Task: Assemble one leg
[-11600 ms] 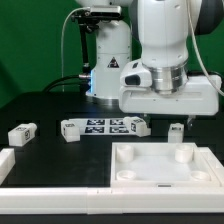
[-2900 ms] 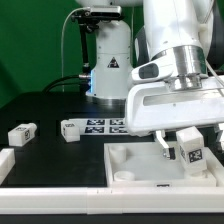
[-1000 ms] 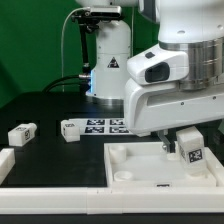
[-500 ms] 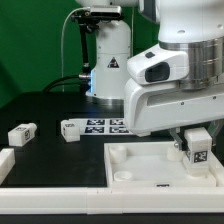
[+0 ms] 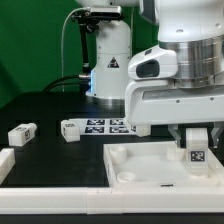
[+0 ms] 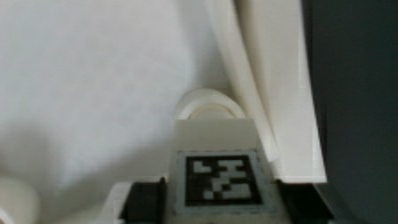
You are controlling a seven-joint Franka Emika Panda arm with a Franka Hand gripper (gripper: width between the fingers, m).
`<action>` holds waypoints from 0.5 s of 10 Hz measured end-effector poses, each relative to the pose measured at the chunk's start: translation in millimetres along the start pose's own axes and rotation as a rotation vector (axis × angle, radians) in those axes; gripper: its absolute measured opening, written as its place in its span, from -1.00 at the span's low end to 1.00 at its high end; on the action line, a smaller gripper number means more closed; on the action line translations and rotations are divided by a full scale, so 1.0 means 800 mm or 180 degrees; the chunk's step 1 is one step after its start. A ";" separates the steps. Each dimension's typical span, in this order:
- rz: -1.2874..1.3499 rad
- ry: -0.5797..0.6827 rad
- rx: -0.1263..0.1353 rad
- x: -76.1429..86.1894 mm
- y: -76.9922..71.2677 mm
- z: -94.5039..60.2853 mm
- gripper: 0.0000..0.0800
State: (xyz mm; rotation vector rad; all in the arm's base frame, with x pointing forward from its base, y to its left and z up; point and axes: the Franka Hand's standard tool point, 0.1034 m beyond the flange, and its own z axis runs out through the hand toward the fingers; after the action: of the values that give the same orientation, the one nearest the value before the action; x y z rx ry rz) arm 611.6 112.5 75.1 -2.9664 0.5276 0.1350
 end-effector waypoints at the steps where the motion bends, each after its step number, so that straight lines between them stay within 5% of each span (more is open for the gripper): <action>1: 0.0404 0.0001 0.0002 -0.003 -0.001 0.000 -0.27; 5: 0.2197 0.0044 0.0042 -0.006 -0.006 0.002 -0.27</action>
Offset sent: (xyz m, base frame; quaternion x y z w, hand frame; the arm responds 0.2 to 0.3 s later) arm -0.0066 0.0054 -0.0105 -0.0150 0.0097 0.3427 0.9393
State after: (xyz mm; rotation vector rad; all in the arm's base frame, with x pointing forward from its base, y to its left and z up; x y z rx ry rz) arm 608.8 118.7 74.6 -2.6343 1.5146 0.1692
